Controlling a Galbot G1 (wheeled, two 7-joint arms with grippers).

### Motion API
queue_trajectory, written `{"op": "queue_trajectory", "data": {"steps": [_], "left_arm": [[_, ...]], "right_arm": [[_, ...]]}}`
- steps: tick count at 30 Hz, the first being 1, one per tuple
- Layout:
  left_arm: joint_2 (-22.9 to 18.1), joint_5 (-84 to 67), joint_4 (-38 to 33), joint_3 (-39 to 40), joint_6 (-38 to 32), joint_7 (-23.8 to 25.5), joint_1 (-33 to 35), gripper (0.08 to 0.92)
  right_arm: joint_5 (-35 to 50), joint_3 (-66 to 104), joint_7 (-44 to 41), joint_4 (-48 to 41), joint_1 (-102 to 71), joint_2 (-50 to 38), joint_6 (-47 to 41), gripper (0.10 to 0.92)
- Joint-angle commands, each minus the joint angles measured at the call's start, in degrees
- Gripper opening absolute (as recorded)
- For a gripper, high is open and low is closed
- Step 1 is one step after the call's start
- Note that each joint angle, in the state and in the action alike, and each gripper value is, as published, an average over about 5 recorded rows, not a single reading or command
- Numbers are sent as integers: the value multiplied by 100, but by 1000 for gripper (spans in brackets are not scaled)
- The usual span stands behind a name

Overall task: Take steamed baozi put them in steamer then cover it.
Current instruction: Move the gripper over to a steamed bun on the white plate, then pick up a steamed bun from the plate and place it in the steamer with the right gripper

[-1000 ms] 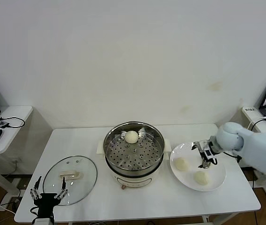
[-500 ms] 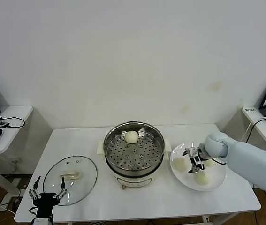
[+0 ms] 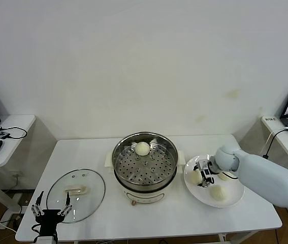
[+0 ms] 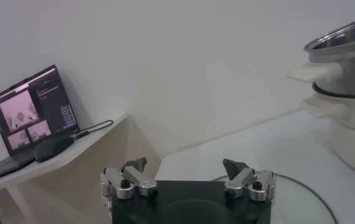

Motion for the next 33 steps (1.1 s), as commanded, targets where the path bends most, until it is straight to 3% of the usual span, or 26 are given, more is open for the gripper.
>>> {"op": "queue_trajectory", "data": {"steps": [1, 11, 22, 27, 33], "left_arm": [[-3, 2, -5, 6, 3, 2, -4, 823], [12, -9, -30, -2, -1, -1, 4, 823], [34, -22, -58, 95, -11, -8, -42, 823], [56, -26, -73, 122, -8, -4, -64, 823], [107, -75, -70, 102, -14, -7, -61, 823]], "right_arm": [[0, -6, -106, -55, 13, 50, -7, 662], [544, -365, -366, 565, 879, -539, -205, 629], [1724, -1614, -583, 1687, 3139, -1388, -547, 636], [2301, -2313, -495, 1911, 4362, -1141, -801, 636], [3221, -2809, -250, 1992, 5116, -258, -1217, 639]]}}
